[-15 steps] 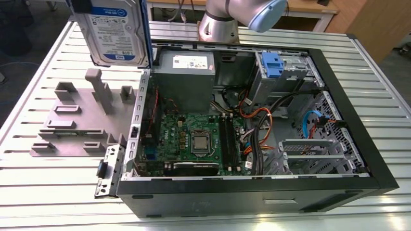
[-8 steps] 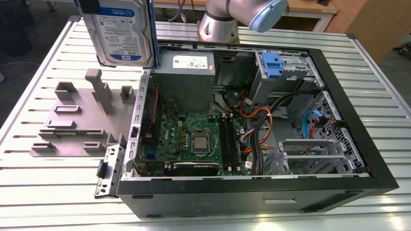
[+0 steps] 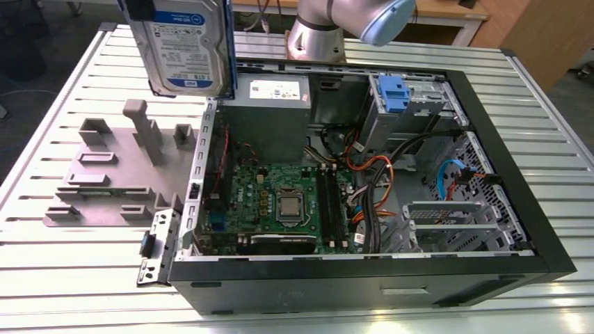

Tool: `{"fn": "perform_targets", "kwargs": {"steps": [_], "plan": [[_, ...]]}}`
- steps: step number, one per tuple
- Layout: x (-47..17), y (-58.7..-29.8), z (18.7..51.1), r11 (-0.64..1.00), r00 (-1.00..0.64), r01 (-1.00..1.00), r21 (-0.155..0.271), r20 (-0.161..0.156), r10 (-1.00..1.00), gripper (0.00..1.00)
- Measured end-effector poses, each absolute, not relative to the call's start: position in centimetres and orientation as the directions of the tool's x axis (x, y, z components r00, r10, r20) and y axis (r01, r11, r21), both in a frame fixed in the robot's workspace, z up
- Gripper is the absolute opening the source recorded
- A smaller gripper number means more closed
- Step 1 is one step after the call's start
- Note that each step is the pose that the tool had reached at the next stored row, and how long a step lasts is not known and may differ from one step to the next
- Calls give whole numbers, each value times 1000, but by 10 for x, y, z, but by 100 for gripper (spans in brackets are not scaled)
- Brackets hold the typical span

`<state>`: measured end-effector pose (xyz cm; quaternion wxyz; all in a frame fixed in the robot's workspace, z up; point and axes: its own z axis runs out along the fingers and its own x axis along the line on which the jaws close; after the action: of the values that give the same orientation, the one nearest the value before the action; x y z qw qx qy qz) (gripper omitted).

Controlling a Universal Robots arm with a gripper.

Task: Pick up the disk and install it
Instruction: 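Pick up the disk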

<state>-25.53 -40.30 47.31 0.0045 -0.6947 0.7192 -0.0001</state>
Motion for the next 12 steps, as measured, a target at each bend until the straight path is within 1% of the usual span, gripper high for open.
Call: {"fn": "perform_targets", "kwargs": {"steps": [12], "plan": [[-239,-403,473,36,-36,-999,-6,-6,-999,36]]}}
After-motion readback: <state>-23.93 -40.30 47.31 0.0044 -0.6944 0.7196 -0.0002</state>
